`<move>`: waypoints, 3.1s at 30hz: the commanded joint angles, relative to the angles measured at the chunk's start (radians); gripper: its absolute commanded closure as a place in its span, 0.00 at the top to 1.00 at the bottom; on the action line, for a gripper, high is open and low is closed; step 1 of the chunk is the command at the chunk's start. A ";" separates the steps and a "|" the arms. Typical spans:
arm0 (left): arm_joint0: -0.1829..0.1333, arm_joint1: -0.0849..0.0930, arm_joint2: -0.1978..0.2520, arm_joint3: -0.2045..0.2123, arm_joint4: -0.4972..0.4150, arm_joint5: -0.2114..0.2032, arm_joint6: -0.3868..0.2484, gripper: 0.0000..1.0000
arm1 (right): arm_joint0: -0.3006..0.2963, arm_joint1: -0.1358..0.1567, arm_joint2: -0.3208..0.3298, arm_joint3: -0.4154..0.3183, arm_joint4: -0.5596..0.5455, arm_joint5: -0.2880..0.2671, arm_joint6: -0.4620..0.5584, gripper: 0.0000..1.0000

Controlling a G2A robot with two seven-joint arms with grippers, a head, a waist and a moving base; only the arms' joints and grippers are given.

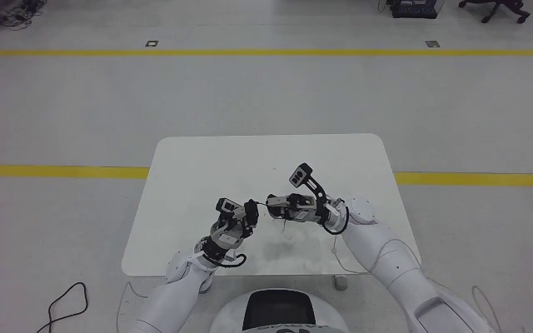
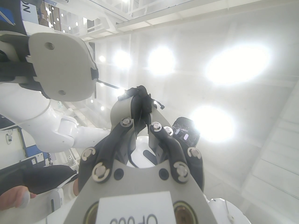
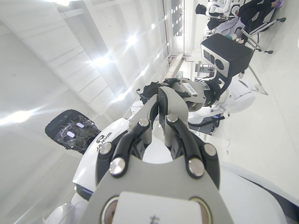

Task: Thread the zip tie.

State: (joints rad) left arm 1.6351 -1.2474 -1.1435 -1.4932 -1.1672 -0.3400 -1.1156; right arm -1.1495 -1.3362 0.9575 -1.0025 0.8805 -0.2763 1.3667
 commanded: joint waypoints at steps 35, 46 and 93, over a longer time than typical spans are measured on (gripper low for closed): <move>0.000 0.000 0.000 0.000 0.000 0.000 0.000 0.00 | 0.007 -0.011 0.004 0.042 -0.001 0.008 0.011 0.00; 0.000 0.000 0.000 0.000 0.000 0.000 0.000 0.00 | 0.010 -0.015 0.005 0.056 -0.002 0.006 0.015 0.00; 0.000 0.000 0.000 0.000 0.000 0.000 0.000 0.00 | 0.023 -0.032 0.002 0.116 -0.002 0.011 0.023 0.00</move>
State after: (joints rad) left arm 1.6351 -1.2474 -1.1435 -1.4932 -1.1672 -0.3400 -1.1156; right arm -1.1271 -1.3675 0.9595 -0.8877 0.8786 -0.2653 1.3900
